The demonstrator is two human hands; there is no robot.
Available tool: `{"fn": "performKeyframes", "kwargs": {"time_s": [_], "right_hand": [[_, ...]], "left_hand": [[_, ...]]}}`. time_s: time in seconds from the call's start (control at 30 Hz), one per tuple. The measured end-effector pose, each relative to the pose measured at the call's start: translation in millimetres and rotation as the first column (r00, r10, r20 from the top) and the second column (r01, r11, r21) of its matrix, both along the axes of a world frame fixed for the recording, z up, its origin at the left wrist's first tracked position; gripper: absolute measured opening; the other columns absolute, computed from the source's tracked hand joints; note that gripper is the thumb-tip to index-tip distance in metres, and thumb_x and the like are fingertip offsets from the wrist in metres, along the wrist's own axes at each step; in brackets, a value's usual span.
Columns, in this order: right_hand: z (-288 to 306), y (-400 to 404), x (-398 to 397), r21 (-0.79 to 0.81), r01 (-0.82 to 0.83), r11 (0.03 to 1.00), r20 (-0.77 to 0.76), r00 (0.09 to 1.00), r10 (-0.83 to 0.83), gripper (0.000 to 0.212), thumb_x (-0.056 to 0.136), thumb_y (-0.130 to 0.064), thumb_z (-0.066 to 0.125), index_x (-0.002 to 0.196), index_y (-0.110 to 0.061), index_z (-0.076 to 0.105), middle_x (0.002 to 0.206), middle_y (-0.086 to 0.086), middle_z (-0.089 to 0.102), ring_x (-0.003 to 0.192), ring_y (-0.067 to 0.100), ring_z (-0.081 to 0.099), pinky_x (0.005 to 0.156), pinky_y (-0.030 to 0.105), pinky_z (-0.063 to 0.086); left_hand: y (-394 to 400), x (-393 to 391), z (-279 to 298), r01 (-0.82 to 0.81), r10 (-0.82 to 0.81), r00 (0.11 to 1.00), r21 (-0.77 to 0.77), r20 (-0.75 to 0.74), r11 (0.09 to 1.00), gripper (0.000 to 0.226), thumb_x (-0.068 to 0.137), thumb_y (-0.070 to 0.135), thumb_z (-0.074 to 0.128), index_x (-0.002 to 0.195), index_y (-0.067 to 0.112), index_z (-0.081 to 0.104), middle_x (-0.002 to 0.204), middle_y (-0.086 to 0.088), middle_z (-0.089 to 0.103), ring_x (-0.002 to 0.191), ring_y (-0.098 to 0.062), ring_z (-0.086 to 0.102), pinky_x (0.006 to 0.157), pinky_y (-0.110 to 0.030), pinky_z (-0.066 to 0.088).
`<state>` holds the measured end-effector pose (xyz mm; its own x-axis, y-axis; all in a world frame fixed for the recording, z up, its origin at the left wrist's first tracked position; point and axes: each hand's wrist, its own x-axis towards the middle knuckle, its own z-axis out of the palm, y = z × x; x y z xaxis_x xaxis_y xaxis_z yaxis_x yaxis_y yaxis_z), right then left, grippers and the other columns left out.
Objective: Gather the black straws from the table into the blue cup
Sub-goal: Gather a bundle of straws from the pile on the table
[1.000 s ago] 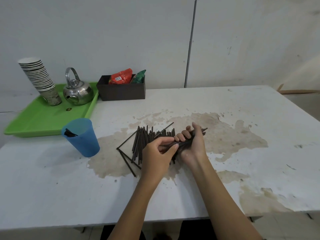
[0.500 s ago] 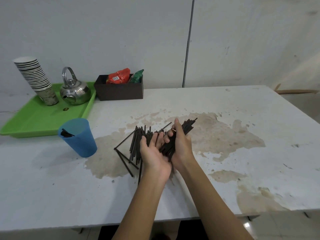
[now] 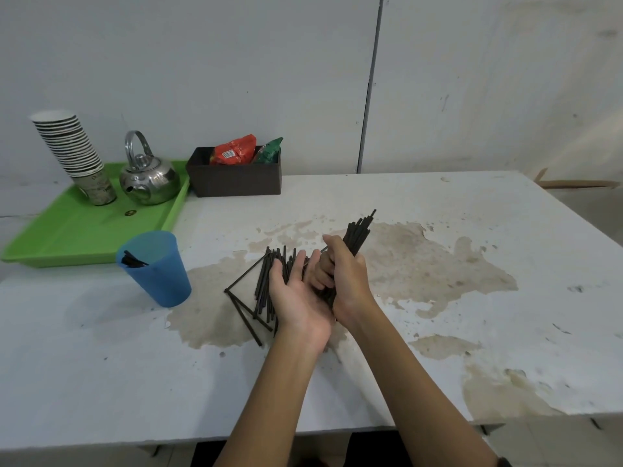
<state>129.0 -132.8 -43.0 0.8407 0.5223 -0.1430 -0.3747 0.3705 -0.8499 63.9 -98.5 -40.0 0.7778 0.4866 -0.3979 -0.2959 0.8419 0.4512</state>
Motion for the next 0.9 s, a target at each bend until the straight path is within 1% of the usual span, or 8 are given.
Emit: {"fn": "performKeyframes", "kwargs": {"time_s": [0.1, 0.17, 0.27, 0.33, 0.43, 0.53, 0.63, 0.9], "right_hand": [[-0.4, 0.2, 0.0, -0.112, -0.015, 0.994, 0.098, 0.995, 0.026, 0.044, 0.083, -0.020, 0.058, 0.050, -0.019, 0.029, 0.045, 0.000, 0.023, 0.041, 0.018, 0.021, 0.041, 0.028, 0.027], [-1.1, -0.5, 0.2, -0.172, -0.018, 0.985, 0.152, 0.987, 0.045, 0.041, 0.082, -0.019, 0.058, 0.052, -0.019, 0.031, 0.046, 0.000, 0.026, 0.040, 0.017, 0.022, 0.041, 0.028, 0.026], [-2.7, -1.4, -1.5, -0.235, -0.045, 0.971, 0.236, 0.966, 0.102, 0.041, 0.084, -0.014, 0.055, 0.060, -0.016, 0.022, 0.050, 0.003, 0.023, 0.043, 0.019, 0.019, 0.042, 0.027, 0.024], [-4.2, -1.2, -3.2, -0.257, -0.063, 0.964, 0.274, 0.952, 0.135, 0.041, 0.086, -0.012, 0.054, 0.061, -0.015, 0.022, 0.051, 0.005, 0.022, 0.044, 0.020, 0.018, 0.043, 0.027, 0.023], [-5.4, -0.7, -5.0, -0.255, -0.094, 0.962, 0.293, 0.941, 0.169, 0.037, 0.089, -0.011, 0.053, 0.059, -0.016, 0.031, 0.050, 0.005, 0.025, 0.042, 0.018, 0.020, 0.041, 0.026, 0.024], [-5.6, -0.8, -4.5, -0.242, -0.119, 0.963, 0.293, 0.937, 0.190, 0.032, 0.091, -0.016, 0.054, 0.064, -0.013, 0.038, 0.051, 0.004, 0.028, 0.041, 0.016, 0.022, 0.042, 0.026, 0.025], [-6.6, -1.9, -1.9, -0.255, -0.119, 0.959, 0.272, 0.943, 0.190, 0.036, 0.092, -0.021, 0.056, 0.063, -0.016, 0.036, 0.050, 0.001, 0.029, 0.041, 0.015, 0.024, 0.040, 0.025, 0.028], [-5.2, 4.7, -4.4, -0.262, -0.138, 0.955, 0.269, 0.940, 0.210, 0.034, 0.090, -0.022, 0.054, 0.063, -0.017, 0.034, 0.052, 0.002, 0.029, 0.042, 0.015, 0.023, 0.041, 0.026, 0.025]], "left_hand": [[7.7, -2.7, 4.1, 0.030, -0.020, 0.999, 0.230, -0.042, 0.973, 0.042, 0.101, 0.049, 0.044, 0.131, 0.028, 0.064, 0.140, -0.001, 0.064, 0.132, -0.021, 0.057, 0.114, -0.044, 0.041], [16.9, -4.5, 11.7, 0.006, 0.046, 0.995, 0.493, -0.092, 0.870, 0.034, 0.103, 0.044, 0.041, 0.128, 0.040, 0.064, 0.142, 0.011, 0.060, 0.138, -0.011, 0.050, 0.115, -0.041, 0.038], [35.9, -3.5, 30.3, 0.015, 0.068, 0.996, 0.854, -0.059, 0.520, 0.038, 0.106, 0.043, 0.028, 0.132, 0.050, 0.055, 0.145, 0.028, 0.049, 0.141, 0.006, 0.037, 0.116, -0.032, 0.030], [48.0, -1.7, 41.5, 0.060, 0.027, 0.997, 0.972, -0.068, 0.226, 0.046, 0.105, 0.039, 0.022, 0.139, 0.045, 0.052, 0.151, 0.028, 0.045, 0.143, 0.011, 0.030, 0.117, -0.025, 0.024], [59.1, -2.5, 50.9, 0.164, -0.009, 0.986, 0.977, -0.166, -0.140, 0.051, 0.106, 0.040, 0.020, 0.144, 0.039, 0.054, 0.154, 0.026, 0.044, 0.149, 0.009, 0.020, 0.122, -0.025, 0.015], [63.0, -6.1, 52.4, 0.264, 0.025, 0.961, 0.891, -0.274, -0.370, 0.051, 0.107, 0.043, 0.021, 0.141, 0.038, 0.058, 0.151, 0.028, 0.048, 0.149, 0.008, 0.020, 0.124, -0.043, 0.021], [66.1, -8.9, 51.4, 0.310, 0.073, 0.947, 0.828, -0.314, -0.468, 0.051, 0.106, 0.042, 0.022, 0.137, 0.038, 0.063, 0.147, 0.027, 0.052, 0.148, 0.007, 0.025, 0.120, -0.053, 0.027], [75.6, -12.3, 50.9, 0.319, 0.055, 0.941, 0.826, -0.333, -0.465, 0.051, 0.106, 0.045, 0.021, 0.139, 0.041, 0.059, 0.147, 0.019, 0.055, 0.144, 0.003, 0.034, 0.119, -0.041, 0.033]]}}
